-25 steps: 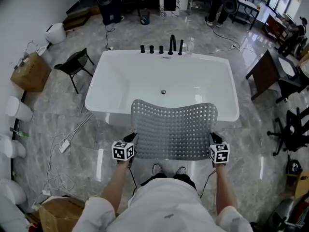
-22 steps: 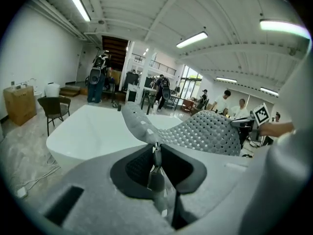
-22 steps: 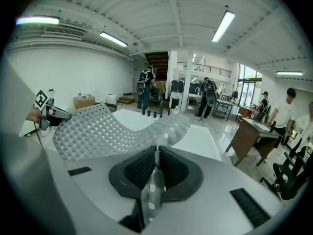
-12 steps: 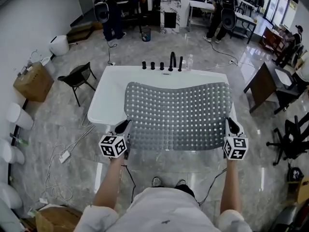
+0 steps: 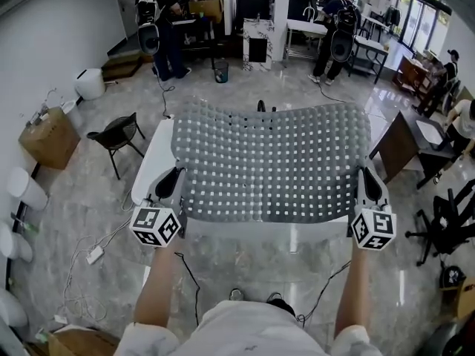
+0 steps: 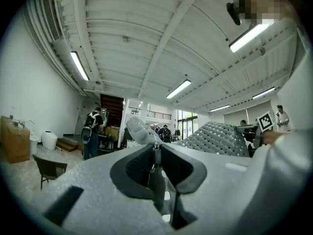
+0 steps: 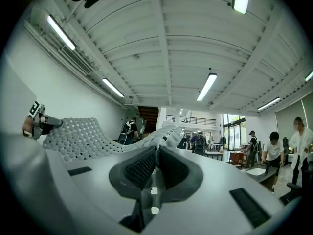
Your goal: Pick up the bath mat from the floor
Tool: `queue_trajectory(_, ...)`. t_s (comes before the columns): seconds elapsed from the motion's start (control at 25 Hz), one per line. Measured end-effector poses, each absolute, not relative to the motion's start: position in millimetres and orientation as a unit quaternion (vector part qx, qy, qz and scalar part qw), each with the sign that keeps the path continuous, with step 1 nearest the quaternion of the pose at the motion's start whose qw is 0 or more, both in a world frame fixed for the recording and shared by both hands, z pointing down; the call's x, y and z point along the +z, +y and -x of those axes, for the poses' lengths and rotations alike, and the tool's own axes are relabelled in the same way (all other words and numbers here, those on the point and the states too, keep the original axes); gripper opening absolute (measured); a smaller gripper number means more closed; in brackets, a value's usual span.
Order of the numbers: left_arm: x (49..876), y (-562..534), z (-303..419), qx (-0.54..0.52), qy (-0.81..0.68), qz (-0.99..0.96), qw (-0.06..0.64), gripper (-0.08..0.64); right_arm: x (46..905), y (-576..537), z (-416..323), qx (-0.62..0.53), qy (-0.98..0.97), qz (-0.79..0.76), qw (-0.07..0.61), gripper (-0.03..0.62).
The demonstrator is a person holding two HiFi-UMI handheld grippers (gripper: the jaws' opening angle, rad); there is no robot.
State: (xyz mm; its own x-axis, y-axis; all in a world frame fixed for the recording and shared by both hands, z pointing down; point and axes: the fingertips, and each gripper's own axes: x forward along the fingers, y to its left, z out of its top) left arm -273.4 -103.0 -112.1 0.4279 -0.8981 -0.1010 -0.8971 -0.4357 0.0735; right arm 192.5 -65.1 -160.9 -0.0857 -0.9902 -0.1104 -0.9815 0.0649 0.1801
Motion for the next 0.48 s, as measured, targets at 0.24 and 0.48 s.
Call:
queue_trajectory(0.24, -165.1, -89.0, 281.2, -0.112, -0.537, -0.835, -0.04, 0.057, -206.1, -48.6, -193.4, -0.148, -0.712, -0.685, -0.033, 0.034)
queue_trajectory(0.48, -193.7, -78.5, 286.7, -0.134, -0.537, -0.83, -0.072, 0.058, -230.5, -37.7, -186.4, -0.18, -0.71, -0.68, -0.045, 0.034)
